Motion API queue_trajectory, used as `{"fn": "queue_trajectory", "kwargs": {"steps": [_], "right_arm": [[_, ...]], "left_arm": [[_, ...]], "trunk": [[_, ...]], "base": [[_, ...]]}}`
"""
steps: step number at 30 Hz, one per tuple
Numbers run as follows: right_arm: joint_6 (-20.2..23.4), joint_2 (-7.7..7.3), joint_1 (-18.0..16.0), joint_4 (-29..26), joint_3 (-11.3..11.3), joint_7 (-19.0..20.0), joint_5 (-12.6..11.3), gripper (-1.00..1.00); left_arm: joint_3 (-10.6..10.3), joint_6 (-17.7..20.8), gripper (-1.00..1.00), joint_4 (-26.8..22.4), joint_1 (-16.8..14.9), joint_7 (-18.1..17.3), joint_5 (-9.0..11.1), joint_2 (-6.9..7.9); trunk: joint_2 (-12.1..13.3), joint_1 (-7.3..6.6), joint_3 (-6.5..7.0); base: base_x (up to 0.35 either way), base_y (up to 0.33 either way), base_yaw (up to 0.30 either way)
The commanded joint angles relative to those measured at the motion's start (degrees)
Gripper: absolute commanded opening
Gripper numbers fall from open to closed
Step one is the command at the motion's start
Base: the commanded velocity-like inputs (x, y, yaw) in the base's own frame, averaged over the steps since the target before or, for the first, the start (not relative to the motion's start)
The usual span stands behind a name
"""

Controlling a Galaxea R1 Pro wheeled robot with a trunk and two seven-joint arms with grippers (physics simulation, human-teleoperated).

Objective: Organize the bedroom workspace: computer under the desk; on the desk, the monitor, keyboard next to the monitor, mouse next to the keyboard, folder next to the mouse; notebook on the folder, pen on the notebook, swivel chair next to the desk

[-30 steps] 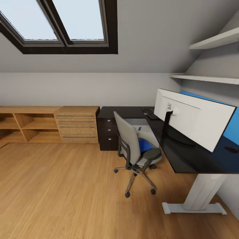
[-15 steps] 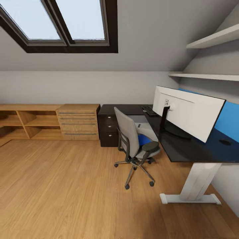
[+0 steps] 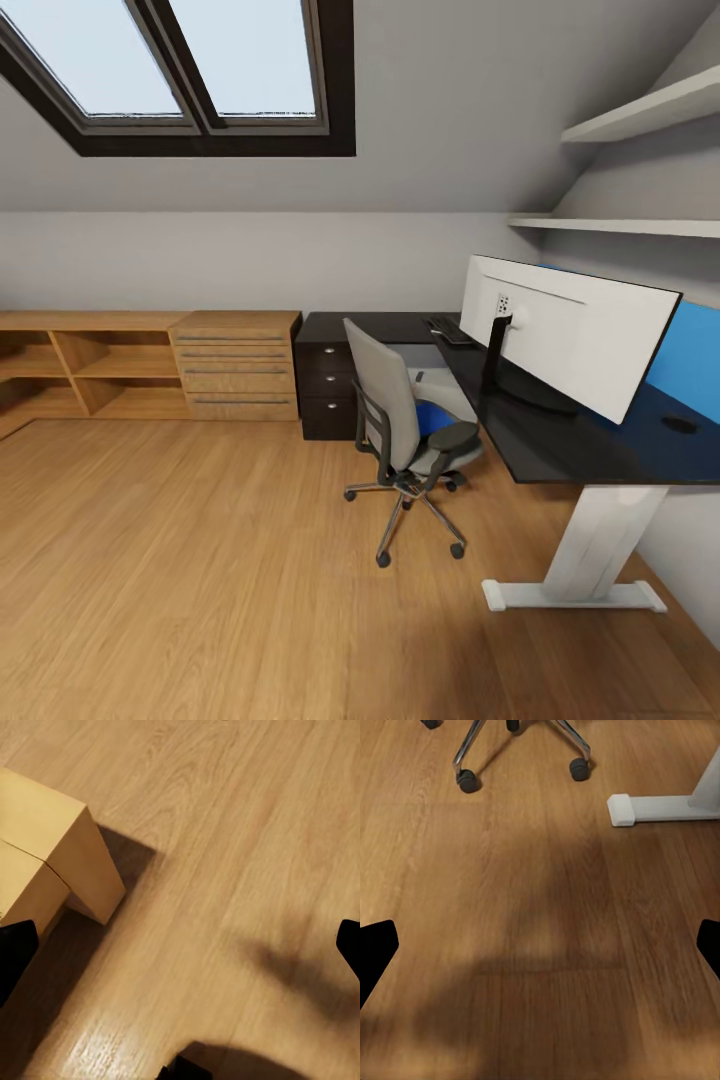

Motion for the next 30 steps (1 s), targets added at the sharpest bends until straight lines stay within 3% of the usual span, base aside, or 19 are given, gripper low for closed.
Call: {"fn": "queue_trajectory", "kwargs": {"steps": [1,5,17,20,22,23,26,28,29,30], "right_arm": [[-0.16,0.02,-0.03,0.03,-0.07,0.0,-0.08,1.0],[-0.16,0.02,-0.03,0.03,-0.07,0.0,-0.08,1.0],[-0.17,-0.02,-0.03,0.01,-0.07,0.0,-0.08,1.0],[-0.22,-0.03,-0.03,0.01,-0.07,0.0,-0.08,1.0],[-0.19,-0.08,-0.03,-0.26,-0.07,0.0,-0.06,1.0],[-0.18,-0.09,-0.05,-0.39,-0.07,0.0,-0.07,1.0],[0.37,0.03,-0.53,-4.2,-0.14,-0.11,-0.08,1.0],[2.54,0.05,-1.24,-7.08,-0.15,-0.13,-0.08,1.0],[6.06,0.04,-2.13,-10.19,-0.15,-0.15,-0.08,1.0],[8.43,0.02,-2.67,-11.89,-0.15,-0.15,-0.1,1.0]], "left_arm": [[0.14,-0.08,1.0,-0.04,-0.01,0.03,-0.03,0.06],[0.14,-0.06,1.0,-0.06,-0.02,0.14,-0.01,0.04],[-0.19,2.47,1.0,0.05,-0.03,-0.06,-0.17,-0.1],[-0.26,8.94,1.0,-1.05,-0.03,-0.04,-0.54,-0.56],[-0.42,16.18,1.0,-7.76,-0.06,0.14,-2.38,-1.76],[-0.43,17.87,1.0,-9.73,-0.07,0.18,-3.06,-1.95],[-0.52,31.47,1.0,-23.96,-0.16,0.48,-7.94,-3.27],[-0.53,38.03,1.0,-29.58,-0.71,0.6,-9.16,-4.28],[-0.54,44.26,1.0,-34.38,-1.73,0.67,-9.99,-5.23],[-0.54,47.2,1.0,-36.4,-2.45,0.7,-10.28,-5.67]], "trunk": [[-0.02,0.0,-0.05],[-0.02,0.0,-0.05],[-4.84,2.63,-2.2],[-6.04,3.29,-2.74],[-6.84,3.73,-3.1],[-7.24,3.95,-3.28],[-8.45,4.61,-3.82],[-9.25,5.05,-4.18],[-9.65,5.27,-4.36],[-10.05,5.49,-4.54]], "base": [[0.0,0.0,0.0],[0.0,0.0,0.0],[0.0,0.0,0.0],[0.0,0.0,0.0],[0.0,0.0,0.0],[0.0,0.0,0.0],[0.0,0.0,0.0],[0.0,0.0,0.0],[0.0,0.0,0.0],[0.0,0.0,0.0]]}}
